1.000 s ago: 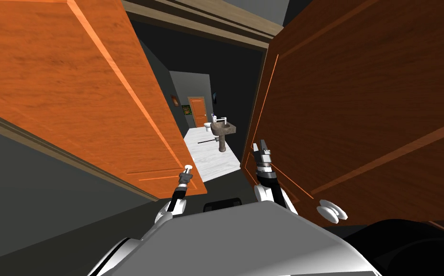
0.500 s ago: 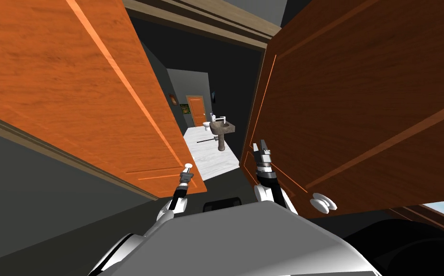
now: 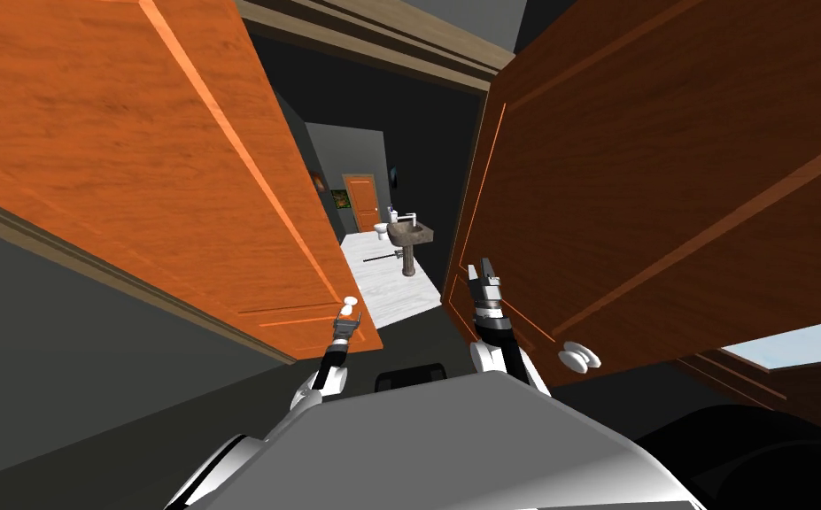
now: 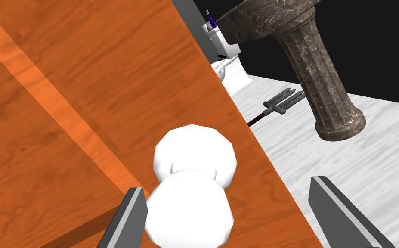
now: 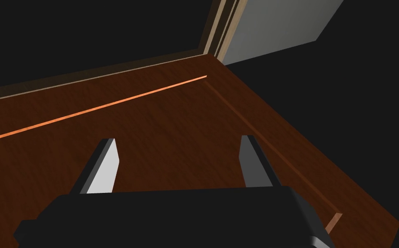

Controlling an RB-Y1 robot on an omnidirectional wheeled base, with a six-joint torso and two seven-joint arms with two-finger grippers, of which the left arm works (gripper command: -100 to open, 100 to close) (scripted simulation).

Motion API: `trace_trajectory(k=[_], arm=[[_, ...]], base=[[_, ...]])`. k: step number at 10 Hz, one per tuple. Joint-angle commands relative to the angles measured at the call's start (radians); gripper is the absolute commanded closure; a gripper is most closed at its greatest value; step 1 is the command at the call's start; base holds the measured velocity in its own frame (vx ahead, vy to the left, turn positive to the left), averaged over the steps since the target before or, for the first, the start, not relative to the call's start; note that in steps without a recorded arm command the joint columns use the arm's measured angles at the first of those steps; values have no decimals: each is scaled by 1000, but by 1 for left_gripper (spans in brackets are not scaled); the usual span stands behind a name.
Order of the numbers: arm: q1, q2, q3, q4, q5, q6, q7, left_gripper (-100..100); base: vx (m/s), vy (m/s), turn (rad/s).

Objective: Pull the door open

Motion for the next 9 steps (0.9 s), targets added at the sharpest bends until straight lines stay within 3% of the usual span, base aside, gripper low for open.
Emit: trace_trajectory(k=[1, 9], arm=[[6, 1, -10, -10, 18, 8, 50, -100], [22, 3, -50, -48, 82, 32, 247, -100]], base=[[-110, 53, -30], [-74, 34, -20]])
